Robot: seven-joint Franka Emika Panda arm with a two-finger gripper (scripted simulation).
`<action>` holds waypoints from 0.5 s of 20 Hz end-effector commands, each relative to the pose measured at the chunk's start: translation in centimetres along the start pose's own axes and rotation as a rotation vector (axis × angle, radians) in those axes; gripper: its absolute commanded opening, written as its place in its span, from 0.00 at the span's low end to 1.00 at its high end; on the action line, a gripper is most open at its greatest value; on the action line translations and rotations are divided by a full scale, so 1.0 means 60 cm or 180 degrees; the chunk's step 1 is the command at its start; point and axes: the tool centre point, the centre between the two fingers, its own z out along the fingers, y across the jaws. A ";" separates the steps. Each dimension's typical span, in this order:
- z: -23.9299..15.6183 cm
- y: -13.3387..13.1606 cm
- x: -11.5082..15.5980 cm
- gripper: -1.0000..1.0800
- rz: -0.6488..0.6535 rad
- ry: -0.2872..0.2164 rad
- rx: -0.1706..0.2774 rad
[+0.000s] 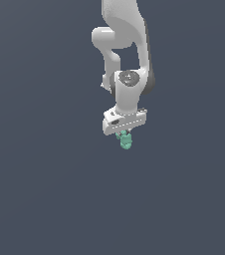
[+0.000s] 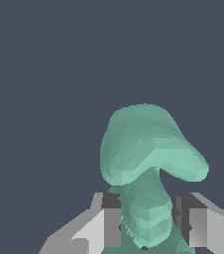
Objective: Pick up the object and move it to a goal position.
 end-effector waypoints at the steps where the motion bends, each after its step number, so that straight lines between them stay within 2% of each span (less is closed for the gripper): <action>1: -0.005 0.001 0.015 0.00 -0.0035 0.0086 -0.0004; 5: -0.022 0.004 0.053 0.00 -0.0126 0.0315 -0.0013; 10: -0.059 0.005 0.118 0.00 -0.0286 0.0721 -0.0030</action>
